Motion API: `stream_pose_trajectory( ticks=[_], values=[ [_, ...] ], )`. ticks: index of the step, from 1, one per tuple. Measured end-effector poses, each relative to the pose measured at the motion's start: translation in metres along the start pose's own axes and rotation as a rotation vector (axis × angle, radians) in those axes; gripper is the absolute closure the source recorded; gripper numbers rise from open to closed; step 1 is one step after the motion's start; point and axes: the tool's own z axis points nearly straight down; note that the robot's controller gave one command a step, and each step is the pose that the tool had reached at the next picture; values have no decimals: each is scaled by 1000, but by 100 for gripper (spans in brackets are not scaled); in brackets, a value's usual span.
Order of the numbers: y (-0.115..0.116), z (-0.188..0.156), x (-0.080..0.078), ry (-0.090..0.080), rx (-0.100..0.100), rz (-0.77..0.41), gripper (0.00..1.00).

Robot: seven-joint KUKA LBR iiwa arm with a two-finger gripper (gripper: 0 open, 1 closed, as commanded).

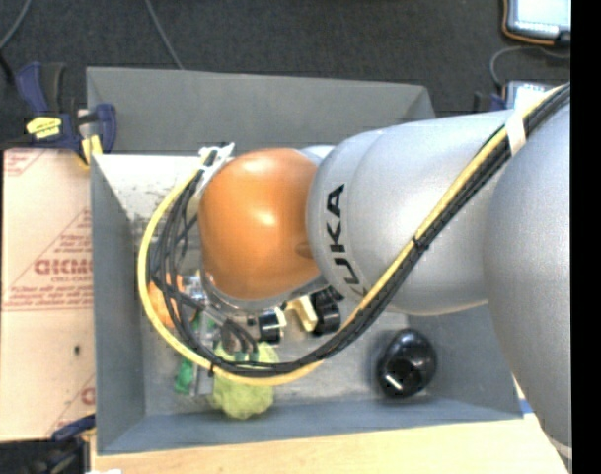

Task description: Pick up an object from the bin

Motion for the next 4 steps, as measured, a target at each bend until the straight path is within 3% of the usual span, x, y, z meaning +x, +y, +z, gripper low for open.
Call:
stream_pose_trajectory(
  ticks=[1, 3, 4],
  values=[
    [-1, -5, -2, -8, -2, 5, 0],
    [-41, 18, -1, -7, -3, -131, 0],
    [-35, 75, -1, -17, -1, -309, 0]
  ],
)
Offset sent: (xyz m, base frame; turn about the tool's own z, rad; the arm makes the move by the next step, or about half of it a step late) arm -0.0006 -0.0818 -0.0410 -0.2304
